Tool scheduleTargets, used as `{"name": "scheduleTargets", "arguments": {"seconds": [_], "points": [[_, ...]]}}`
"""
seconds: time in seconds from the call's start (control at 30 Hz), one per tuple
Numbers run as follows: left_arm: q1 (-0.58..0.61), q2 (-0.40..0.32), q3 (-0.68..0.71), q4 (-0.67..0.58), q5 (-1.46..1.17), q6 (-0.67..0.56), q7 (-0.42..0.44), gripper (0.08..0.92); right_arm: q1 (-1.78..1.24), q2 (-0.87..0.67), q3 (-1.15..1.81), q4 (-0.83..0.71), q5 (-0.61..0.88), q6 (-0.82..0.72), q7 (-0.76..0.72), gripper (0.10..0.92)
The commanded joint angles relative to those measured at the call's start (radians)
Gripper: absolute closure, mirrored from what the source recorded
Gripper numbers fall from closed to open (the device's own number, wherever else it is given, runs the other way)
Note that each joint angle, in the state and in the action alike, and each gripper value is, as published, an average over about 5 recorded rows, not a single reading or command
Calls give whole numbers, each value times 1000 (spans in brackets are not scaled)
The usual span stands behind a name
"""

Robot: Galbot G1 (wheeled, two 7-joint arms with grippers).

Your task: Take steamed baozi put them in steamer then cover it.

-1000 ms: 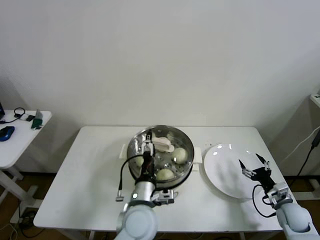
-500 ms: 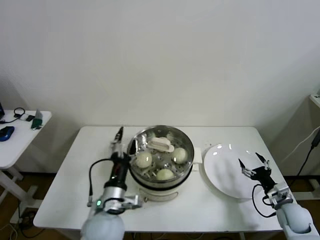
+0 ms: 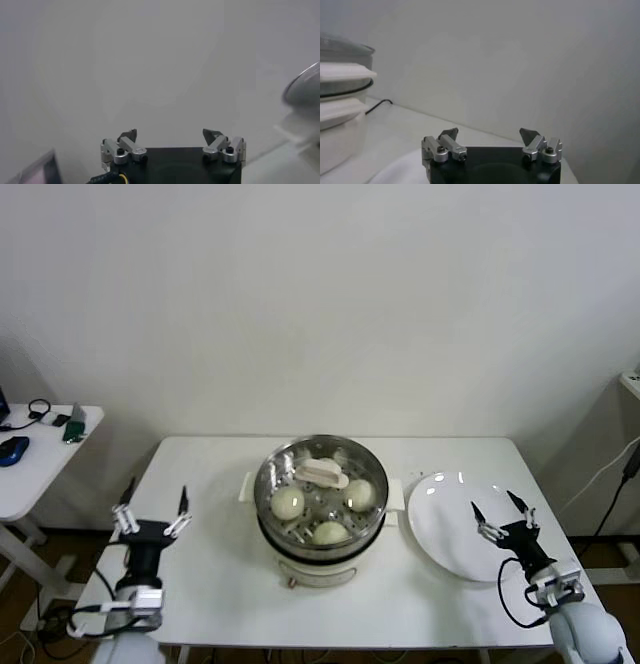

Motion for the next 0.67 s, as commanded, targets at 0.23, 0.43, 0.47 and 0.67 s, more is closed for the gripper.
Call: {"name": "scheduleTargets", "arguments": {"seconds": [0.23, 0.43, 0.47, 0.67], "points": [[64, -61, -171, 132, -383, -169, 70, 177, -95, 74, 54, 82, 62, 26, -18, 203], [59, -64, -152, 125, -369, -161, 89, 177, -111, 81, 72, 77, 71, 32, -26, 203], [61, -64, -149, 122, -365, -158, 92, 177, -112, 82, 74, 75, 73, 33, -27, 203], [63, -66, -140, 101, -349, -136, 98, 177, -115, 89, 76, 73, 80, 31, -33, 203]]}}
